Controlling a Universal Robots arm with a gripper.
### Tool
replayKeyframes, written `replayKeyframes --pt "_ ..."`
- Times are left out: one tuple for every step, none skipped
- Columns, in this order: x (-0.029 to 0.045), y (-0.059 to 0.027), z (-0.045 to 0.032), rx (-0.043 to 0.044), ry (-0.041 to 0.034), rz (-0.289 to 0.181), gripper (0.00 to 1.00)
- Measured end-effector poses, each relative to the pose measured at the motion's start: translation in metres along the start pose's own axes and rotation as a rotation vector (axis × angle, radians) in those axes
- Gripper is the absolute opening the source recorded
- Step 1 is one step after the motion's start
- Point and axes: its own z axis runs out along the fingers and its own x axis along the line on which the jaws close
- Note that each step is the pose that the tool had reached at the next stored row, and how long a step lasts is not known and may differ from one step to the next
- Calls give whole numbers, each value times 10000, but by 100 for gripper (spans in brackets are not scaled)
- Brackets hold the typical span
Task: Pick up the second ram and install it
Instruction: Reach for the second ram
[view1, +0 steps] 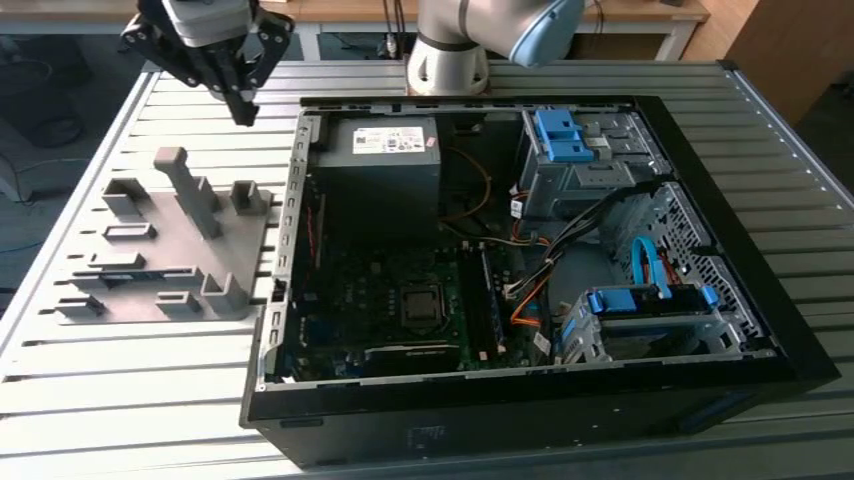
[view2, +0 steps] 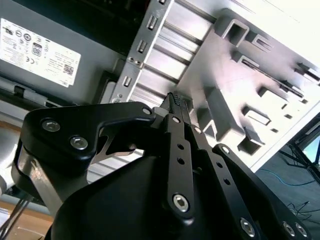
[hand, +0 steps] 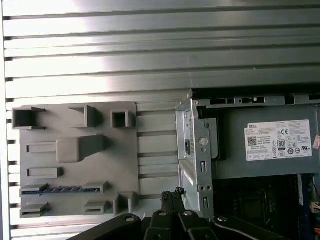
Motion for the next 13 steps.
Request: replayKeyframes --pt "26 -2 -1 1 1 0 10" --pt "56 -4 -1 1 1 -1 10" --pt "85 -6 -1 1 1 -1 10" --pt "113 -9 -1 1 1 0 10" --pt "141 -11 -2 0 0 1 10" --pt "169 -13 -2 1 1 1 10" --pt "195 -15 -3 1 1 0 10" --pt "222 -17 -3 1 0 0 10" --pt "248 -19 -3 1 1 0 10" --pt "273 -21 -4 1 1 0 10" --pt "299 -23 -4 1 1 -2 10" --pt "326 -25 -4 1 1 0 10" --pt "354 -27 -4 1 0 1 10"
